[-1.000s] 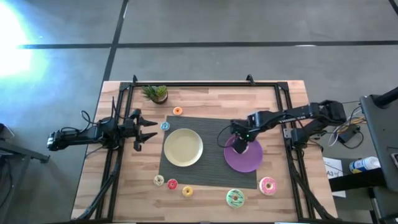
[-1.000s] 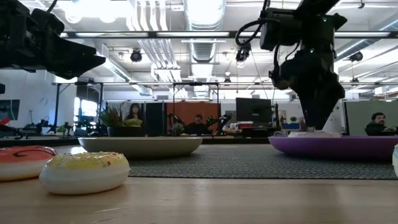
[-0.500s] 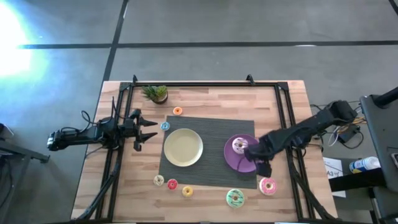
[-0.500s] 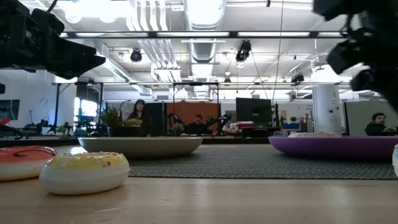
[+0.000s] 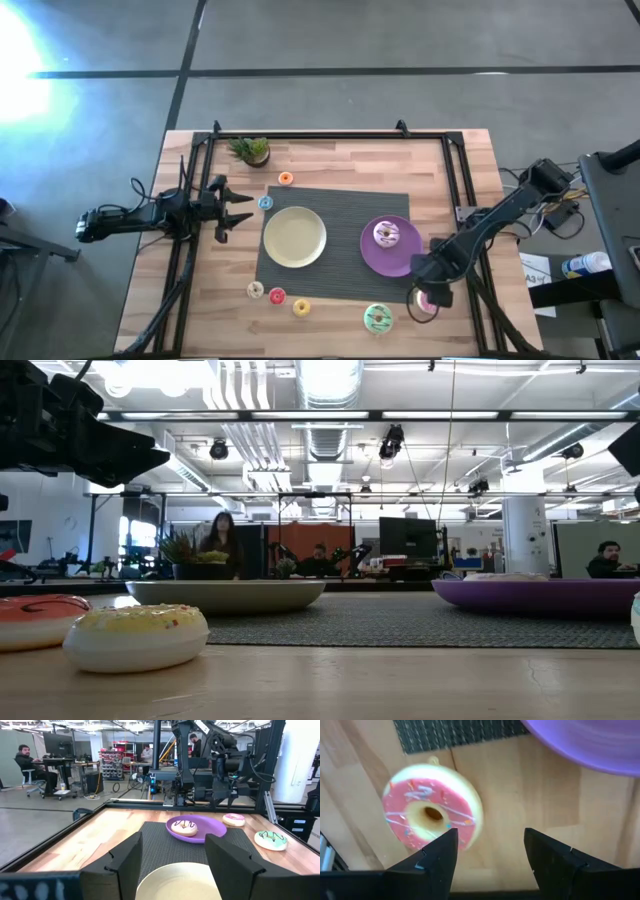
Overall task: Pick & Place donuts
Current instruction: Put the large pink donut on the purple plate
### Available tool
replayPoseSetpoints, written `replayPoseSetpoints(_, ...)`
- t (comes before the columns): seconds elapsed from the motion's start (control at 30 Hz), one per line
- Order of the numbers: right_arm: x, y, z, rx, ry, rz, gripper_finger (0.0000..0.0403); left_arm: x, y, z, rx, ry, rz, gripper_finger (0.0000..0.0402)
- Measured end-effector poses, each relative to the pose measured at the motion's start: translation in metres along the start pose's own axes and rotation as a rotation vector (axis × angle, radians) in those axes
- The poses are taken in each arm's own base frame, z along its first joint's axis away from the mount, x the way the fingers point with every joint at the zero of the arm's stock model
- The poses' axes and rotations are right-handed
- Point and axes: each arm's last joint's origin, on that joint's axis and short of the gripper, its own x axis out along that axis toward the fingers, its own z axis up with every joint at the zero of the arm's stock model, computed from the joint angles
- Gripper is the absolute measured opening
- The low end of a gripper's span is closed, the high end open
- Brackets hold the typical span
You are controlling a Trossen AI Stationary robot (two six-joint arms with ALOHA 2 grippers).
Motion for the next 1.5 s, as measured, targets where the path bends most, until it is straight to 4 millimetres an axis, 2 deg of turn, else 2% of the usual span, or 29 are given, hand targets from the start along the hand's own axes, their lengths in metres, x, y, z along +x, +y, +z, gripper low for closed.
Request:
replayPoseSetpoints(0.27,0.024,-0.001,0.004,0.066,0.008,0.066,0.0219,0.0,0.0,0.0,0.0,0.0,0.0,0.019)
replayPoseSetpoints(0.47,0.032,-0.004,0.003,0.069,0.034,0.045,0.0219,0.0,0.0,0.0,0.0,0.0,0.0,0.019)
replayPoseSetpoints(0.63,0.036,-0.007,-0.001,0.144,0.108,0.071,0.0211,0.0,0.0,0.0,0.0,0.0,0.0,0.019)
replayPoseSetpoints(0.77,0.041,-0.005,0.0,0.19,0.135,0.155,0.0169,0.0,0.0,0.0,0.0,0.0,0.0,0.019)
replayPoseSetpoints(1.0,0.048,-0.003,0.003,0.353,0.141,0.225,0.0061,0.0,0.0,0.0,0.0,0.0,0.0,0.019)
replayPoseSetpoints(1.1,0.045,-0.002,0.003,0.364,0.13,0.242,0.0021,0.0,0.0,0.0,0.0,0.0,0.0,0.019)
replayPoseSetpoints(1.3,0.026,0.005,0.004,0.462,0.07,0.299,0.0014,0.0,0.0,0.0,0.0,0.0,0.0,0.019)
replayPoseSetpoints(1.5,-0.005,-0.001,0.001,0.696,-0.205,0.356,0.0013,0.0,0.0,0.0,0.0,0.0,0.0,0.019)
